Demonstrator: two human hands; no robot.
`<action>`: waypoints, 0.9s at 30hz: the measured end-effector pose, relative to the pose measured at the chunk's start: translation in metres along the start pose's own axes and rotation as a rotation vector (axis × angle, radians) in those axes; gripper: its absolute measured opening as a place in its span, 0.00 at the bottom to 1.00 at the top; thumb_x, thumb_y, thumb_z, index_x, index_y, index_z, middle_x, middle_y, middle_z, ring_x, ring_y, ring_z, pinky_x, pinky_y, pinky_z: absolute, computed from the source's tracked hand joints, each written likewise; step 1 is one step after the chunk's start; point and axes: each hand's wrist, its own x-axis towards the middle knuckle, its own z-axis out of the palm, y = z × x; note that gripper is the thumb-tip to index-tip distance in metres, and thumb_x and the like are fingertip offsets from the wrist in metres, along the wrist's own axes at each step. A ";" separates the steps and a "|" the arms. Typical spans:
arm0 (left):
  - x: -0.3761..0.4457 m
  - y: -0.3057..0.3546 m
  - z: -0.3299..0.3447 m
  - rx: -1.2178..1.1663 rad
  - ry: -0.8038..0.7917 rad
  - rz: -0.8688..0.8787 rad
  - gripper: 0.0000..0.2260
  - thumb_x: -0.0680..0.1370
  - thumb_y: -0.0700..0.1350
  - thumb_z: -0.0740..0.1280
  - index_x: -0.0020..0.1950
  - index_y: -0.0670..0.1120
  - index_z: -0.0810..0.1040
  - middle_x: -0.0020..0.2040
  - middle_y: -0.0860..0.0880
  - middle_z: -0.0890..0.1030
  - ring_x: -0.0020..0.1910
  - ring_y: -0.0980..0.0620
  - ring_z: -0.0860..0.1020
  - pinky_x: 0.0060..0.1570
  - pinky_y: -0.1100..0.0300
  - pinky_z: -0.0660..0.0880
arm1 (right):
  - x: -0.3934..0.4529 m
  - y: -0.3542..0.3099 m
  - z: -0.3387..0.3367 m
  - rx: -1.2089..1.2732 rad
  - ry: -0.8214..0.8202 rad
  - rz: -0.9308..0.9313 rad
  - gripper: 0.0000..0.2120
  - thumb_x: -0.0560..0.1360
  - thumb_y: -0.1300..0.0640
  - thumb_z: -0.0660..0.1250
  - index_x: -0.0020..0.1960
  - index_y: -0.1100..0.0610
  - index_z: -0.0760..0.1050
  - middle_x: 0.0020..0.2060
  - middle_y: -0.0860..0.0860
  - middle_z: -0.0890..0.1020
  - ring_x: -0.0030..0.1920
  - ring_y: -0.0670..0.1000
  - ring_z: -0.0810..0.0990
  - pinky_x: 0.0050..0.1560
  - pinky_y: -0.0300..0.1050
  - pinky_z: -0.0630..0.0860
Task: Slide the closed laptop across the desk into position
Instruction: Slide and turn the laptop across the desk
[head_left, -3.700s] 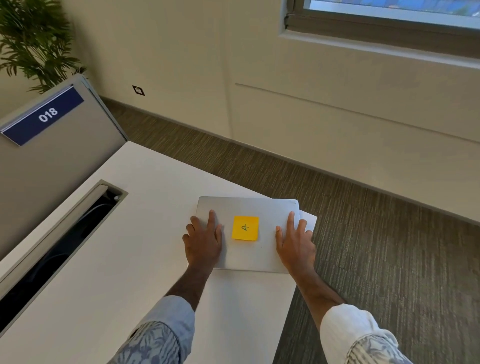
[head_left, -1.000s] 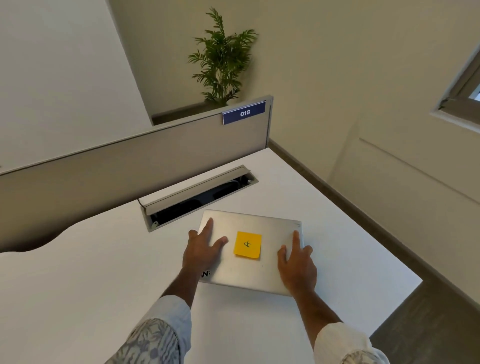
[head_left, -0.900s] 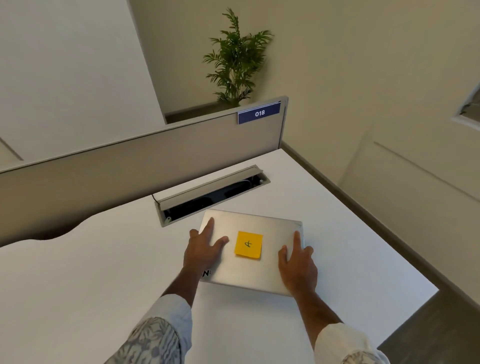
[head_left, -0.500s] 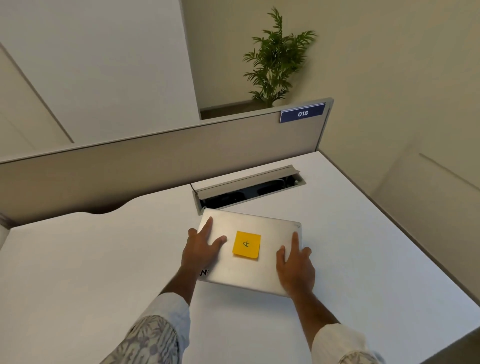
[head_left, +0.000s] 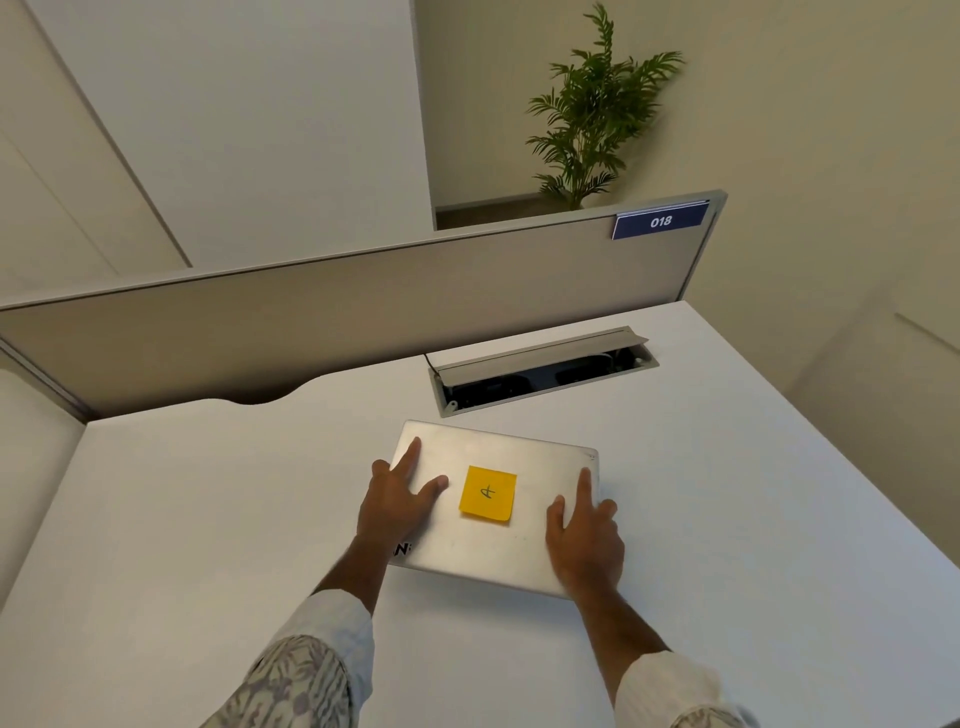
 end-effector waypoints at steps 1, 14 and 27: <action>0.000 -0.005 -0.001 -0.002 -0.008 -0.006 0.38 0.76 0.70 0.62 0.81 0.62 0.52 0.65 0.45 0.68 0.63 0.45 0.75 0.61 0.50 0.73 | -0.002 -0.003 0.002 -0.012 -0.002 -0.002 0.32 0.79 0.36 0.48 0.80 0.46 0.49 0.56 0.57 0.73 0.46 0.54 0.81 0.42 0.46 0.80; 0.010 -0.050 -0.003 0.049 -0.137 -0.067 0.42 0.73 0.71 0.66 0.82 0.62 0.51 0.66 0.44 0.69 0.68 0.43 0.71 0.65 0.48 0.73 | -0.018 -0.026 0.030 -0.126 -0.076 -0.018 0.30 0.81 0.39 0.50 0.79 0.49 0.53 0.55 0.57 0.74 0.47 0.54 0.79 0.43 0.46 0.78; 0.007 -0.063 0.005 0.217 -0.153 -0.003 0.42 0.74 0.74 0.59 0.82 0.61 0.45 0.67 0.43 0.66 0.67 0.41 0.70 0.62 0.45 0.74 | -0.020 -0.026 0.043 -0.155 -0.132 0.006 0.29 0.81 0.41 0.50 0.79 0.50 0.53 0.56 0.56 0.74 0.52 0.54 0.77 0.43 0.47 0.78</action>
